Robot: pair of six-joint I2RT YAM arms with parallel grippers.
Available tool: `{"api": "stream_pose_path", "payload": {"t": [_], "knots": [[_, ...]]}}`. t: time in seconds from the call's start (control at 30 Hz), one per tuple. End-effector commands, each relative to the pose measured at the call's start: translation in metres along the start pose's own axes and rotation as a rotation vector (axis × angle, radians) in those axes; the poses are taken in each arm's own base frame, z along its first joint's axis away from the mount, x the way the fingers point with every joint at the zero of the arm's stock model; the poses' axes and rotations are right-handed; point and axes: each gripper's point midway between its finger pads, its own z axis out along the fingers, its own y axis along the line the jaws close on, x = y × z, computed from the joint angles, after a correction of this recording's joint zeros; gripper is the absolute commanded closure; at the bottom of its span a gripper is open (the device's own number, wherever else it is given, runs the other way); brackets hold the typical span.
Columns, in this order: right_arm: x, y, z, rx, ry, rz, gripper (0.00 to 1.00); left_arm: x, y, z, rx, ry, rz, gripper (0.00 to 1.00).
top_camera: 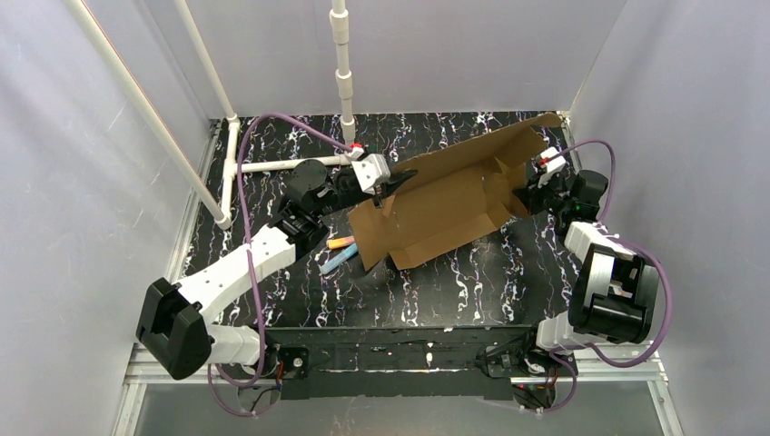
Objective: Fold the paper box
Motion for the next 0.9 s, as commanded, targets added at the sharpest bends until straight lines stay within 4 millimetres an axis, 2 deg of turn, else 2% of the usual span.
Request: {"api": "stream_pose_path", "payload": {"t": [0.0, 0.13, 0.3, 0.43, 0.63, 0.87], "knots": [[-0.006, 0.008, -0.006, -0.033, -0.016, -0.05, 0.96, -0.024, -0.013, -0.008, 0.019, -0.064, -0.018, 1.0], [-0.001, 0.016, -0.009, -0.064, -0.004, -0.065, 0.93, -0.022, -0.026, -0.009, 0.038, -0.064, -0.037, 1.0], [0.009, 0.031, -0.013, -0.146, 0.039, -0.085, 0.84, -0.025, -0.036, -0.008, 0.049, -0.07, -0.026, 1.0], [0.017, 0.042, -0.02, -0.198, 0.075, -0.098, 0.79, -0.028, -0.035, -0.008, 0.035, -0.075, -0.005, 1.0], [0.014, 0.051, -0.035, -0.243, 0.056, -0.065, 0.71, -0.032, -0.033, -0.009, 0.019, -0.082, 0.01, 1.0], [0.011, 0.072, -0.041, -0.366, 0.03, -0.031, 0.59, -0.03, -0.032, -0.008, -0.006, -0.073, -0.001, 1.0]]}}
